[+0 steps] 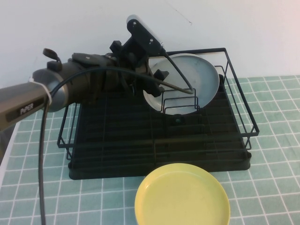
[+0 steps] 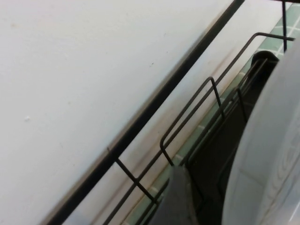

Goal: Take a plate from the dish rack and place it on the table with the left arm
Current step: Grasp the plate from the shelf

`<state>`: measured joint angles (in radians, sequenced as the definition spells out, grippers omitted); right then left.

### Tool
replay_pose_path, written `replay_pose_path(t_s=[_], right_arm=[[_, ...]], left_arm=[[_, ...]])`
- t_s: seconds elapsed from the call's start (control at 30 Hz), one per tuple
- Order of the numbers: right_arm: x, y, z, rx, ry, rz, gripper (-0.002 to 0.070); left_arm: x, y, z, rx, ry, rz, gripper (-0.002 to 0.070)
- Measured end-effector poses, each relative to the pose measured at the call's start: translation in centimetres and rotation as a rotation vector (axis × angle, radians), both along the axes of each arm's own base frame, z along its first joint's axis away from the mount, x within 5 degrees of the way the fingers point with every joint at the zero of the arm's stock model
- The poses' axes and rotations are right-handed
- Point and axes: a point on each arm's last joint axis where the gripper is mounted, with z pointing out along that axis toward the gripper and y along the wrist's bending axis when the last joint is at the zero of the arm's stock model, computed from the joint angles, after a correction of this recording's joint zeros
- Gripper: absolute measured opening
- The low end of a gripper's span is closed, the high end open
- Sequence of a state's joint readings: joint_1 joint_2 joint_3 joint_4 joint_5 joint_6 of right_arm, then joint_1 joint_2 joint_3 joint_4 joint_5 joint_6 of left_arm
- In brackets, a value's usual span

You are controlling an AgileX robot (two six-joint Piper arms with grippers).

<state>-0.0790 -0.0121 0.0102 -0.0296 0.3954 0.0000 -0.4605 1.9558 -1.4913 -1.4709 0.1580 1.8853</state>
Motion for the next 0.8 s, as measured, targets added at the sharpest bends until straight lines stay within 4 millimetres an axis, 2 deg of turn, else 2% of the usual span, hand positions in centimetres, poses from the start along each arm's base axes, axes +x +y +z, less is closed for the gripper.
replay_pose_path(t_s=[0.1,0.2,0.3,0.57,0.63,0.8], right_arm=[[0.0,0.0,0.0,0.0,0.0,0.0,-0.0002],[0.0,0.0,0.0,0.0,0.0,0.0,-0.0002],[0.0,0.0,0.0,0.0,0.0,0.0,-0.0002],[0.0,0.0,0.0,0.0,0.0,0.0,-0.0002],[0.0,0.0,0.0,0.0,0.0,0.0,-0.0002],[0.0,0.0,0.0,0.0,0.0,0.0,-0.0002]], left_arm=[[0.6,-0.3,-0.8,-0.014,0.02,0.011,0.0542],[1.1,-0.3,-1.7,-0.025,0.046,0.041,0.0493],[1.3,-0.3,-2.2,-0.025,0.058,0.057,0.0393],[1.4,-0.3,-2.0,-0.046,0.064,0.07,0.0067],[1.4,-0.3,-2.0,-0.044,0.063,0.075,0.0039],[1.4,-0.2,-2.0,-0.043,0.062,0.079,0.0032]])
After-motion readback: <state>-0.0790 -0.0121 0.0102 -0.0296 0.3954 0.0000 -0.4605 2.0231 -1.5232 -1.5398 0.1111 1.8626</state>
